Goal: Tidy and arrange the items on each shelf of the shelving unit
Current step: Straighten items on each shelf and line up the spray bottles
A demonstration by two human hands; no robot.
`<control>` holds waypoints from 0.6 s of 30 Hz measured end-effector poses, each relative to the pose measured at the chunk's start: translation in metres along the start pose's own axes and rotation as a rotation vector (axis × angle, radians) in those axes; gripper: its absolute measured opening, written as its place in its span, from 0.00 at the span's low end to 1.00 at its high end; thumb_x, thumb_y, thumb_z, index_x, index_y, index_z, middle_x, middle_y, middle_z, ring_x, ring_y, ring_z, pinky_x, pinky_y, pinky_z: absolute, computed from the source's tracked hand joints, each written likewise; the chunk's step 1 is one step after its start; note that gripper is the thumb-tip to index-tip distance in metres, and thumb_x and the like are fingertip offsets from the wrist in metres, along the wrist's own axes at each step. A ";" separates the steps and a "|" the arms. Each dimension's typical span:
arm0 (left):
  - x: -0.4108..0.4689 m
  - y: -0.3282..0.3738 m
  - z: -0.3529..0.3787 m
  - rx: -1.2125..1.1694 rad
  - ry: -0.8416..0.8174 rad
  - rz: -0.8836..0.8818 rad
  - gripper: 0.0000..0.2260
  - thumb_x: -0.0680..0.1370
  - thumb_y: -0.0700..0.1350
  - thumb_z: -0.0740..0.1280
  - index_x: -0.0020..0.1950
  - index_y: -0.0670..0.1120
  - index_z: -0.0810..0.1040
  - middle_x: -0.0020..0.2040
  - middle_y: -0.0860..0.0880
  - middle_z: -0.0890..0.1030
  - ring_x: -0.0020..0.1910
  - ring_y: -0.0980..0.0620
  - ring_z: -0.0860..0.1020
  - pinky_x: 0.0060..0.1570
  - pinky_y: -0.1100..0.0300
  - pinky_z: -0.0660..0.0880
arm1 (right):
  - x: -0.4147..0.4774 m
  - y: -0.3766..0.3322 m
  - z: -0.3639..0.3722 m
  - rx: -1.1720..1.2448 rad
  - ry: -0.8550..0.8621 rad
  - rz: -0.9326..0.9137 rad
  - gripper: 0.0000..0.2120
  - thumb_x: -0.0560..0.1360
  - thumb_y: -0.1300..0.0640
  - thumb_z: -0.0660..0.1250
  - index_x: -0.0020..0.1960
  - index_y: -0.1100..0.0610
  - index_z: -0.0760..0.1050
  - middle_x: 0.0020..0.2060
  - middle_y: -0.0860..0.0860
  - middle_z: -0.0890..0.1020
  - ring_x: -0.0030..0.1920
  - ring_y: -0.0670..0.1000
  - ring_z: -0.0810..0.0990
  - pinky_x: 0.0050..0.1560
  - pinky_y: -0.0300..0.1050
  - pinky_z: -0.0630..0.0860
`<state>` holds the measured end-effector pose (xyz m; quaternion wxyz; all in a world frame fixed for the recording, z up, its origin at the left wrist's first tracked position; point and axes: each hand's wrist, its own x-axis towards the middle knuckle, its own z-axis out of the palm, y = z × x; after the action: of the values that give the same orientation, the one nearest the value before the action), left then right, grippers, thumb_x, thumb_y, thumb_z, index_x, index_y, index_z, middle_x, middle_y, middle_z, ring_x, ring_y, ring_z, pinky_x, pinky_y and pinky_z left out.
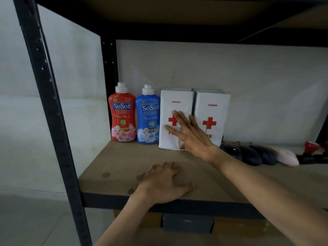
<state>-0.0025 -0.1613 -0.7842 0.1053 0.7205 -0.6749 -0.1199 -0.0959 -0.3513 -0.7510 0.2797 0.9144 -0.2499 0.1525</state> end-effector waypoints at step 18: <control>0.002 0.006 -0.004 -0.033 -0.005 -0.025 0.34 0.78 0.70 0.56 0.80 0.56 0.59 0.81 0.54 0.55 0.79 0.50 0.51 0.76 0.49 0.47 | -0.051 0.030 -0.035 0.686 0.597 0.696 0.51 0.70 0.50 0.78 0.81 0.47 0.48 0.78 0.62 0.47 0.79 0.63 0.48 0.74 0.61 0.59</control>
<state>-0.0070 -0.1636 -0.7789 0.1141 0.7267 -0.6640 -0.1338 -0.1594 -0.3328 -0.7314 -0.0412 0.7341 -0.3826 0.5595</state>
